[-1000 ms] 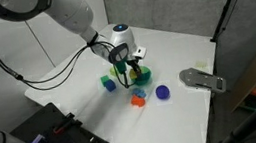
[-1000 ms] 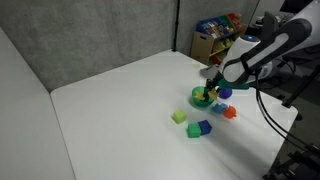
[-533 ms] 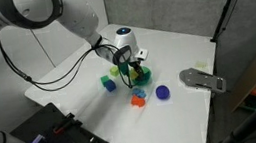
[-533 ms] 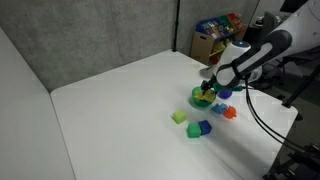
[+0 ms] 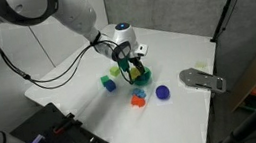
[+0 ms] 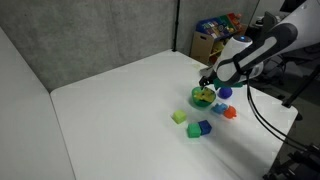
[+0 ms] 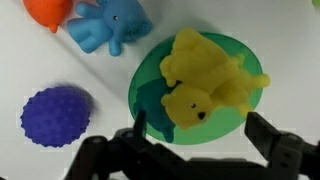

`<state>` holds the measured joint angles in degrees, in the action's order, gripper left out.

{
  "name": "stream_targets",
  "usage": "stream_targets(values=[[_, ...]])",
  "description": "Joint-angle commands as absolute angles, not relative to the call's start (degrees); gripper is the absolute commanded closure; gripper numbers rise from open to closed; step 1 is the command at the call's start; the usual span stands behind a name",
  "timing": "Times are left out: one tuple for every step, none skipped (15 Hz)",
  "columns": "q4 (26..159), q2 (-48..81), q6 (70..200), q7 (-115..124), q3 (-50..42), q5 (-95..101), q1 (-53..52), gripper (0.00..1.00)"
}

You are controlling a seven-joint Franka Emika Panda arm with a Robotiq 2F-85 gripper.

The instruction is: Put the yellow object inside the bowl

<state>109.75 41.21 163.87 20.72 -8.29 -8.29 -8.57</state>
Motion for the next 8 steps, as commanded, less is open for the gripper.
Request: stream_targets(values=[[113.6, 35.4, 161.6, 17.1, -5.9, -7.7, -6.5, 0.0], [114.4, 34.3, 161.2, 16.0, -5.0, -7.9, -5.8, 0.0], [115.4, 33.0, 160.5, 14.7, -4.0, -8.0, -5.0, 0.0], [116.1, 32.0, 159.9, 13.6, -3.2, -8.2, -4.3, 0.0], [117.0, 30.9, 158.9, 12.2, -2.1, -8.4, -3.4, 0.0], [117.6, 30.0, 157.7, 10.7, -1.0, -8.7, -2.3, 0.0], [118.2, 29.1, 156.3, 9.6, -0.4, -8.8, -1.6, 0.0], [118.8, 28.2, 155.0, 8.4, 0.4, -9.0, -0.8, 0.0]])
